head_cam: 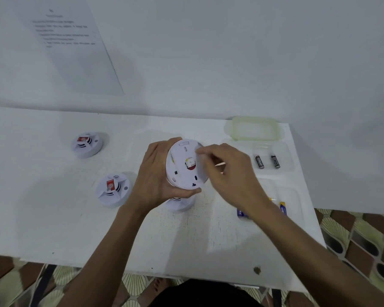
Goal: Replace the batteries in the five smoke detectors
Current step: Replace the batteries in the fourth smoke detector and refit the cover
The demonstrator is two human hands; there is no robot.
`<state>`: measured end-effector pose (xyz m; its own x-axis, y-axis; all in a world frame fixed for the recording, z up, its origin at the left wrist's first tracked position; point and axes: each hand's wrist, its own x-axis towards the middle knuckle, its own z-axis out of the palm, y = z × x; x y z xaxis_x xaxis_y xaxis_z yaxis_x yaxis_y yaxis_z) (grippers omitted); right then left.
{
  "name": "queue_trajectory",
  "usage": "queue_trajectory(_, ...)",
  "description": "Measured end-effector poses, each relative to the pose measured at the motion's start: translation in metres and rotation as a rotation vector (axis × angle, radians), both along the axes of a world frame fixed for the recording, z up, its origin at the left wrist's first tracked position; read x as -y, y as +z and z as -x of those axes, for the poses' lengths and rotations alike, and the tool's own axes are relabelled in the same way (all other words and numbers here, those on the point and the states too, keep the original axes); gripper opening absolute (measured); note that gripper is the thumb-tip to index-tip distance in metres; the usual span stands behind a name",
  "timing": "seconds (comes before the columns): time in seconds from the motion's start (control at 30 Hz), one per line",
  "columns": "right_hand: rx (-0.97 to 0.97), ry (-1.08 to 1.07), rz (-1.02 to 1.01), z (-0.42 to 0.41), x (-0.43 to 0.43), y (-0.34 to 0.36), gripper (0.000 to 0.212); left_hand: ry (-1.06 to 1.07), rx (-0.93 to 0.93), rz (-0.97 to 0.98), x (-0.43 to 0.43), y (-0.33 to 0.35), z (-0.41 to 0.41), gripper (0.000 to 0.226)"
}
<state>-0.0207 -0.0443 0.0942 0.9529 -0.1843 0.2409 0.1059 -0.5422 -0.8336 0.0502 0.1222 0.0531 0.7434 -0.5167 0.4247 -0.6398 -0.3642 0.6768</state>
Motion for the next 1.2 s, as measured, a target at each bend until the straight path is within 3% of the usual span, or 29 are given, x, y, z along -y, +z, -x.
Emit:
queue_trajectory(0.27,0.05,0.154,0.037,0.004,0.015,-0.007,0.031,-0.014,-0.004,0.005,-0.006,-0.005,-0.004,0.091)
queue_trajectory(0.4,-0.044,0.194,-0.017,0.009,0.012,-0.007,0.026,-0.095,-0.136,0.082,-0.006,-0.002,0.001,0.09)
queue_trajectory(0.47,-0.173,0.245,-0.147,0.012,0.01,-0.005,0.027,-0.065,-0.108,0.092,-0.005,0.001,0.001,0.092)
queue_trajectory(0.6,-0.308,0.292,-0.629,0.017,0.01,0.005,0.034,-0.101,-0.082,0.076,0.0,0.007,0.007,0.086)
queue_trajectory(0.77,-0.258,0.22,-0.598,0.017,0.009,0.004,0.04,-0.095,0.096,-0.049,0.006,0.016,0.008,0.088)
queue_trajectory(0.87,-0.26,0.215,-0.753,0.019,0.007,-0.001,0.043,-0.056,-0.075,-0.124,0.0,0.026,0.009,0.099)
queue_trajectory(0.97,-0.256,0.264,-0.873,0.022,0.008,-0.002,0.049,-0.093,-0.321,0.005,-0.011,0.028,0.012,0.096)
queue_trajectory(1.1,-0.238,0.318,-0.743,0.025,0.003,-0.001,0.043,-0.136,-0.439,0.124,-0.024,0.028,0.013,0.081)
queue_trajectory(1.2,-0.256,0.291,-0.568,0.028,-0.003,0.002,0.042,-0.185,-0.499,0.117,-0.031,0.026,0.012,0.087)
